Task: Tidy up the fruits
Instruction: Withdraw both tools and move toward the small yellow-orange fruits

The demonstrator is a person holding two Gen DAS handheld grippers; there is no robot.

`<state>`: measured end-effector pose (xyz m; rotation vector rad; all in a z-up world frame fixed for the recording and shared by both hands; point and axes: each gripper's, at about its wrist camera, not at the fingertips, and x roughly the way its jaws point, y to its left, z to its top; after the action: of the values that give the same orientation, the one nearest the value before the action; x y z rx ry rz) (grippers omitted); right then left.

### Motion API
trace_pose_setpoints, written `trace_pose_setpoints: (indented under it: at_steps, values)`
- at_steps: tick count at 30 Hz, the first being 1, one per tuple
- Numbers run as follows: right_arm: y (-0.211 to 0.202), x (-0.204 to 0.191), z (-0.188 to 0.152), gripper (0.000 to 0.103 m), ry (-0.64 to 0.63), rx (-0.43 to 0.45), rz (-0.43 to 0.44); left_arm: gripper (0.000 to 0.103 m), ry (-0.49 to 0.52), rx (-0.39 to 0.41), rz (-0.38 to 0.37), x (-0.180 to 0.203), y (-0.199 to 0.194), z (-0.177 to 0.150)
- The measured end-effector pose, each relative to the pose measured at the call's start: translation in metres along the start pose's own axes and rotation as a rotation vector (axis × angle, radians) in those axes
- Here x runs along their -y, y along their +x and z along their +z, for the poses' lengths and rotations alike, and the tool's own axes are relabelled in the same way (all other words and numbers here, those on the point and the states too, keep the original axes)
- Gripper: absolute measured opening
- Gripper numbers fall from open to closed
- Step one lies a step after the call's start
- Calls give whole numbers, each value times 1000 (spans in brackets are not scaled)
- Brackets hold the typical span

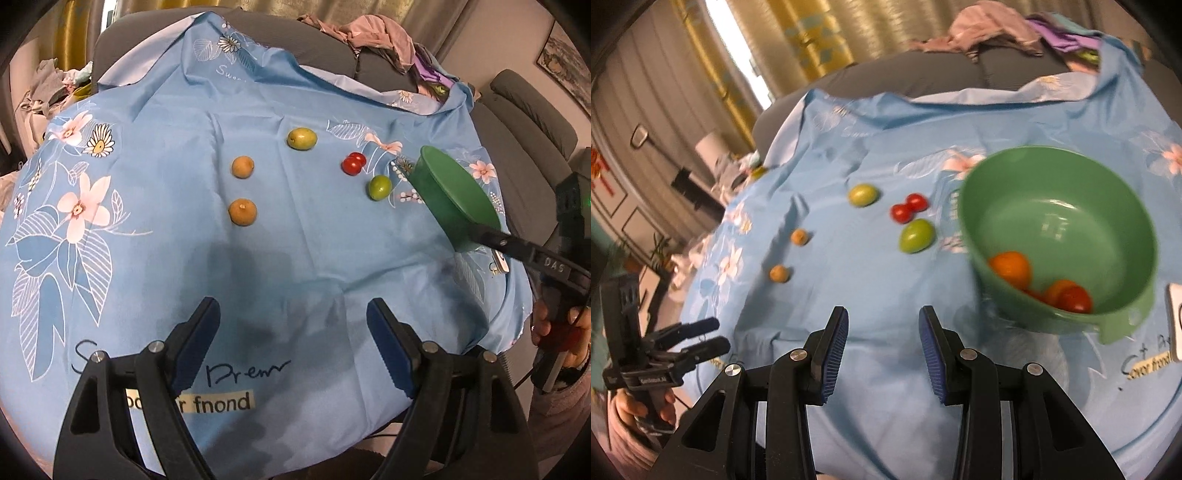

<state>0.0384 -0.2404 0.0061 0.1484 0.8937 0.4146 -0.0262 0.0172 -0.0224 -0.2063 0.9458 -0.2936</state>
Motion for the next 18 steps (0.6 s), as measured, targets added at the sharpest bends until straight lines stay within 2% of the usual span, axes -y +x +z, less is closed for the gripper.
trace_pose_setpoints:
  at_steps: [7, 10, 12, 18]
  values:
    - [32, -29, 5, 40, -69, -56, 46, 78, 57, 10, 19, -1, 11, 15]
    - [42, -34, 7, 40, -85, -71, 63, 69, 71, 4, 23, -5, 22, 25]
    - [48, -36, 8, 40, -90, -79, 75, 60, 89, -6, 35, -6, 30, 33]
    - [62, -30, 11, 40, -75, -101, 101, 53, 173, -33, 92, -5, 58, 59]
